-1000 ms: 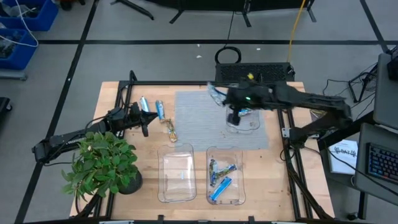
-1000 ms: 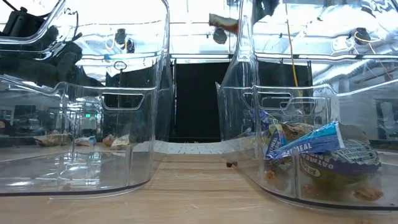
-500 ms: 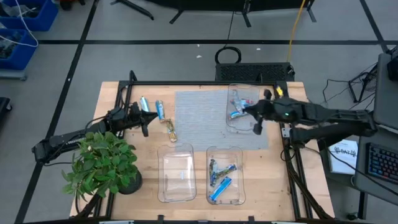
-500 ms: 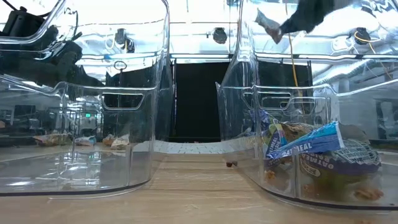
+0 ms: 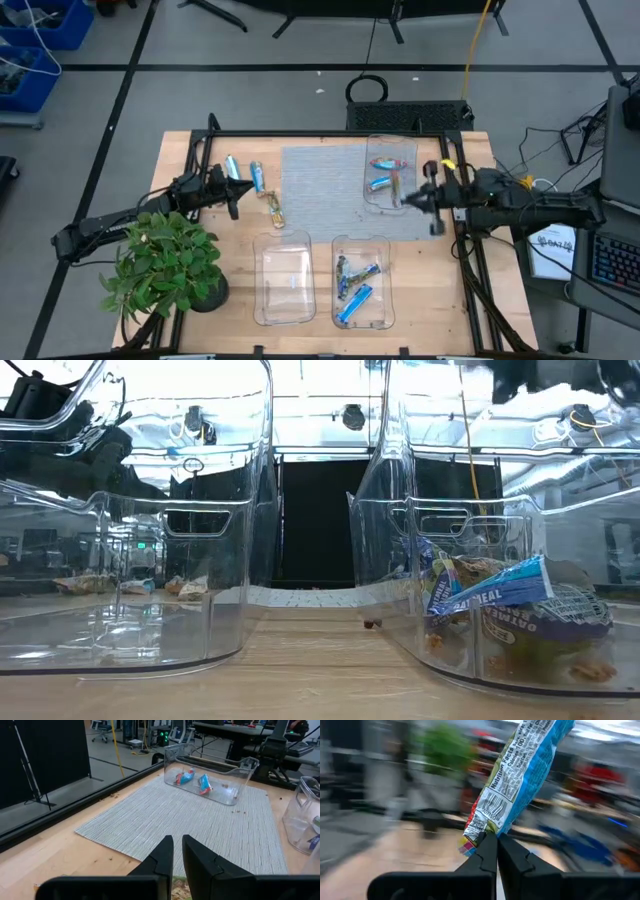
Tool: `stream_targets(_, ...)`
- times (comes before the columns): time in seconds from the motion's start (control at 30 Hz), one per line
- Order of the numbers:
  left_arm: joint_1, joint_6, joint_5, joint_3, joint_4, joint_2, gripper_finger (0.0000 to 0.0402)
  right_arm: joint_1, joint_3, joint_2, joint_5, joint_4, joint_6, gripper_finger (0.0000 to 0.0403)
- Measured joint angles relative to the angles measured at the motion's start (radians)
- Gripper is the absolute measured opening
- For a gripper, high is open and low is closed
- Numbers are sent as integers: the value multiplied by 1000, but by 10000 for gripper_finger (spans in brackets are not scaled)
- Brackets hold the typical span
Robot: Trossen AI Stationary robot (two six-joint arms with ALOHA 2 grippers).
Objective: Pick and place Granola Bars by type
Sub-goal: Put the red granola bar into the top transparent bin
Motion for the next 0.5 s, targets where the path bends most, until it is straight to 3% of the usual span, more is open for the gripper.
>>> stream_targets(0.3, 0, 1, 0, 0, 0, 0, 47, 0, -6, -17, -602, -2, 26, 0)
stream_targets(0.37, 0, 1, 0, 0, 0, 0, 47, 0, -6, -17, -664, -6, 48, 0)
stream_targets(0.5, 0, 1, 0, 0, 0, 0, 47, -1, -6, -16, -686, -29, 62, 0)
